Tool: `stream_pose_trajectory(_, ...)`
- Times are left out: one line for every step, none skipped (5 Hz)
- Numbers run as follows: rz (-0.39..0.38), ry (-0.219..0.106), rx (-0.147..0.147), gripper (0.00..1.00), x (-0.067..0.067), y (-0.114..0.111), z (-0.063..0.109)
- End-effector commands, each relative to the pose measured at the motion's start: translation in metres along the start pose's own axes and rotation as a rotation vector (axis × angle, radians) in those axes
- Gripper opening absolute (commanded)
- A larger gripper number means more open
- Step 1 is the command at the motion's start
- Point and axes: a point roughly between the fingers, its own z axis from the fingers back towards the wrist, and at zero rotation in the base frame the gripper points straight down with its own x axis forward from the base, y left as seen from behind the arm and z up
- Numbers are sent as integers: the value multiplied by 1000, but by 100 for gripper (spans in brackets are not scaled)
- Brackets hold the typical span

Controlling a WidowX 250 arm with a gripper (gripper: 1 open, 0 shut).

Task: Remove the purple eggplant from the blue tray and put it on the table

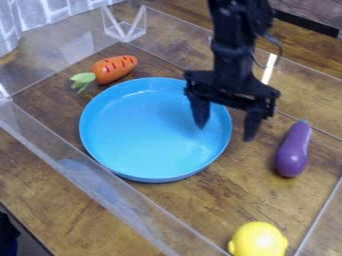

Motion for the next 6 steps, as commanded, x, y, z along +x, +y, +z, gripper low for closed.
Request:
stream_pose_trajectory(-16,-83,-36,100,16,-17,12)
stream_pose_trajectory(-27,-91,-50,100,19,-20,11)
stream_pose_trajectory(-35,-97,-62,100,21,-20,9)
stream_pose_trajectory(-17,-102,-67,100,26,-30,1)
stream_pose_trajectory(1,-106,-66,100,29,-39,-8)
stream_pose_trajectory(10,-106,-59,100,31,-49,-18)
